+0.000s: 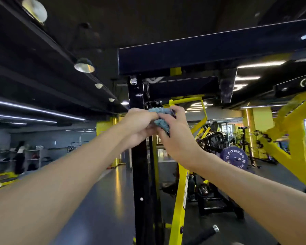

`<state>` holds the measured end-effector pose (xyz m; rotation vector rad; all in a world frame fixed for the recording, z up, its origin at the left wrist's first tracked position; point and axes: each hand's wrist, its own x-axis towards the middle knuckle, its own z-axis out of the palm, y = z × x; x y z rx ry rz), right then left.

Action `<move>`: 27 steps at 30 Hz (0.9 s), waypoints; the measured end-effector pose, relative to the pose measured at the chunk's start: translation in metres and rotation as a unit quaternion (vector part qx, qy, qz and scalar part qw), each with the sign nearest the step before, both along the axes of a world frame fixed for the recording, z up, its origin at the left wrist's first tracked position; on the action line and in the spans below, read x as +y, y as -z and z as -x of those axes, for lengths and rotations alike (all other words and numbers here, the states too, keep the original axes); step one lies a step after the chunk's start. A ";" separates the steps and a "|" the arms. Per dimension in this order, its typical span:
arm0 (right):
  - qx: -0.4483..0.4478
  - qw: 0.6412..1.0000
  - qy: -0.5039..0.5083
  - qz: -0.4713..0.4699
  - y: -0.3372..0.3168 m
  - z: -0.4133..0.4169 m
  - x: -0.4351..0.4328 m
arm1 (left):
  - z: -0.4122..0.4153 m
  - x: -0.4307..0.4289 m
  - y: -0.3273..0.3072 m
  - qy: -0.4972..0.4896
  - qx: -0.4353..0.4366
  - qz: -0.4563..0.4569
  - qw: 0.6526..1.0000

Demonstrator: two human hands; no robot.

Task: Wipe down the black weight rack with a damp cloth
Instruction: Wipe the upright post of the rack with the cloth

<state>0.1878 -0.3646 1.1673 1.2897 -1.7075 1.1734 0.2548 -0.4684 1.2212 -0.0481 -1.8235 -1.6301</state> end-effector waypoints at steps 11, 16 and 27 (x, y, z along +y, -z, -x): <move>0.281 0.944 0.174 -0.006 -0.084 0.031 -0.074 | 0.000 -0.067 -0.017 -0.328 0.017 0.422 0.845; 0.275 0.936 0.216 0.050 -0.082 0.049 -0.095 | 0.007 -0.086 -0.010 -0.349 0.019 0.479 0.805; 0.458 0.851 0.253 -0.050 -0.090 0.046 -0.101 | 0.003 -0.092 0.010 -0.335 0.068 0.462 0.818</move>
